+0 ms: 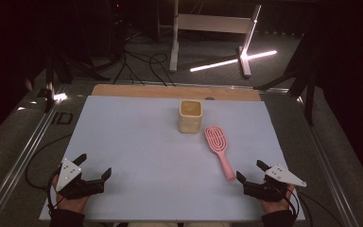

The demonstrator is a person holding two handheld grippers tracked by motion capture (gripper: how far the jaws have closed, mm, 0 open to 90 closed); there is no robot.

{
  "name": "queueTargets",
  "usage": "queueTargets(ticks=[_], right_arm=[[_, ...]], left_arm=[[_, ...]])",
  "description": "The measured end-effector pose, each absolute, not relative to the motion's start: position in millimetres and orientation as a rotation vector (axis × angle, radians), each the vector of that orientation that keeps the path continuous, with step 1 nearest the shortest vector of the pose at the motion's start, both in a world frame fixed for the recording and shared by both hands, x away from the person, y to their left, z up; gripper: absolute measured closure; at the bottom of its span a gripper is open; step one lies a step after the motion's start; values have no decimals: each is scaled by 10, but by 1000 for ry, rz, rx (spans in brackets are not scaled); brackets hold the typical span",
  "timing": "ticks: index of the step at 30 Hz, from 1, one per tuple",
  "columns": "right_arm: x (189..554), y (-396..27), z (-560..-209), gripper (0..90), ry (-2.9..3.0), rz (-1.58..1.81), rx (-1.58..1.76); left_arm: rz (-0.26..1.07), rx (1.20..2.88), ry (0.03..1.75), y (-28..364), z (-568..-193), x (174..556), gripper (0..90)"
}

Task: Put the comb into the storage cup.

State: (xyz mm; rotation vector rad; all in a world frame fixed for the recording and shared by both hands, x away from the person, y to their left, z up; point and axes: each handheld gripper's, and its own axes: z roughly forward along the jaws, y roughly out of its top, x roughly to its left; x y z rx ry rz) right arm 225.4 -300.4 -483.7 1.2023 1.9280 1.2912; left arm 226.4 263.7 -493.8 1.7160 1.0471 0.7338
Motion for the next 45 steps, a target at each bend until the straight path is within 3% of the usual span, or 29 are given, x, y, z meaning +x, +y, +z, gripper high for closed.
queueTargets(ticks=[25, 45], right_arm=[[2381, -2871, -4537, 86, 1964, 1230, 1223], [2810, -2565, -4444, 86, 2044, 1116, 1309]], left_arm=[[721, 1742, 1061, 2606, -4992, 2292, 0], [719, 1753, 1054, 2589, -5001, 2296, 0]])
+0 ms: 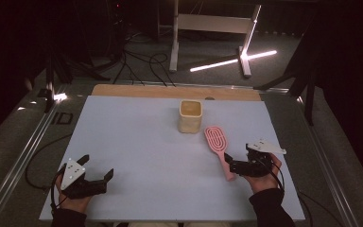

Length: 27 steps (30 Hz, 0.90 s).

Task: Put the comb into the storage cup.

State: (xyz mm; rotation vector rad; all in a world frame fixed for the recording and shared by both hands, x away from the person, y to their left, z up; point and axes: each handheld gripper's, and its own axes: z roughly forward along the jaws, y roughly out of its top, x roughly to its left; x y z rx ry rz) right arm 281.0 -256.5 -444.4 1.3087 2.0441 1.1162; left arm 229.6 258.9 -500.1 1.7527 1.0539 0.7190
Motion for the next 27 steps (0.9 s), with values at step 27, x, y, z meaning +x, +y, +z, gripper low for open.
queueTargets(ticks=[27], right_arm=[[3206, -2378, -4640, 86, 2195, 933, 1413]], left_arm=[[718, 1765, 1046, 2568, -5013, 2304, 0]])
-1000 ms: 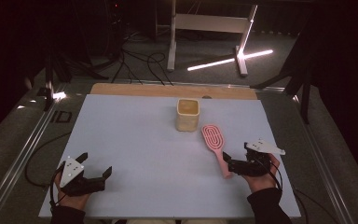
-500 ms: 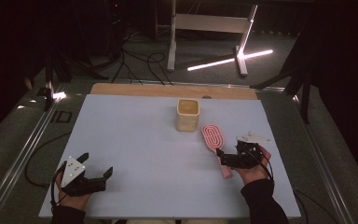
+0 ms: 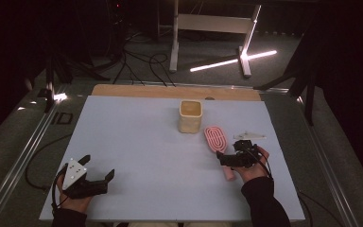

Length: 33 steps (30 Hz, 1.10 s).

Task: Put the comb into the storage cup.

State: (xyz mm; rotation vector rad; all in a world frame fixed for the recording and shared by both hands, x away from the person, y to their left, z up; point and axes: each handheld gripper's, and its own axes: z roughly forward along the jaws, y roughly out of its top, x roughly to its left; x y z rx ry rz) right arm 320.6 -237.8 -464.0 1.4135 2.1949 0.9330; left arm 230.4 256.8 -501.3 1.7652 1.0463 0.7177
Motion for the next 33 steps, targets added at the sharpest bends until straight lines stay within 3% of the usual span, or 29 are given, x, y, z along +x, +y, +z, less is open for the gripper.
queueTargets(ticks=[20, 28, 33], right_arm=[[3450, -2286, -4847, 108, 2287, 764, 1513], [3503, -2266, -4923, 194, 2333, 709, 1548], [3516, -2237, -4960, 312, 2373, 687, 1543]], left_arm=[[716, 1771, 1046, 2565, -5015, 2306, 0], [714, 1772, 1045, 2563, -5017, 2308, 0], [714, 1772, 1046, 2562, -5020, 2311, 0]])
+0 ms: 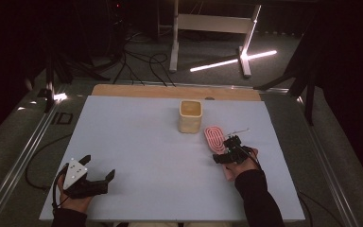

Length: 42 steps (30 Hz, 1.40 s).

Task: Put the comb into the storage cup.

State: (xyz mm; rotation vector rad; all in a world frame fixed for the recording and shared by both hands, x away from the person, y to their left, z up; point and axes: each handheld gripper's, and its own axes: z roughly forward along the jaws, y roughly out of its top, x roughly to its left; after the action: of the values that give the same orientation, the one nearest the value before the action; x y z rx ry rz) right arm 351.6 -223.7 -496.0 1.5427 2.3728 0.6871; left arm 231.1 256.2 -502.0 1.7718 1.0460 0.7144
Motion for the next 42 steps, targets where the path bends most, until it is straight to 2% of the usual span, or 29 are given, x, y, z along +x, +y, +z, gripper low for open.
queueTargets(ticks=[2, 5, 14, 24, 42], right_arm=[[3518, -2225, -4977, 393, 2384, 673, 1540], [3524, -2207, -4999, 468, 2405, 660, 1543], [3524, -2207, -4994, 607, 2422, 629, 1548], [3564, -2100, -4966, 685, 2450, 491, 1507], [3519, -2150, -4968, 699, 2447, 557, 1512]], left_arm=[[714, 1773, 1046, 2561, -5021, 2311, 0], [714, 1777, 1044, 2560, -5023, 2313, 0], [714, 1778, 1045, 2556, -5025, 2314, 0], [719, 1781, 1045, 2553, -5025, 2311, 0], [718, 1782, 1047, 2555, -5030, 2314, 0]])
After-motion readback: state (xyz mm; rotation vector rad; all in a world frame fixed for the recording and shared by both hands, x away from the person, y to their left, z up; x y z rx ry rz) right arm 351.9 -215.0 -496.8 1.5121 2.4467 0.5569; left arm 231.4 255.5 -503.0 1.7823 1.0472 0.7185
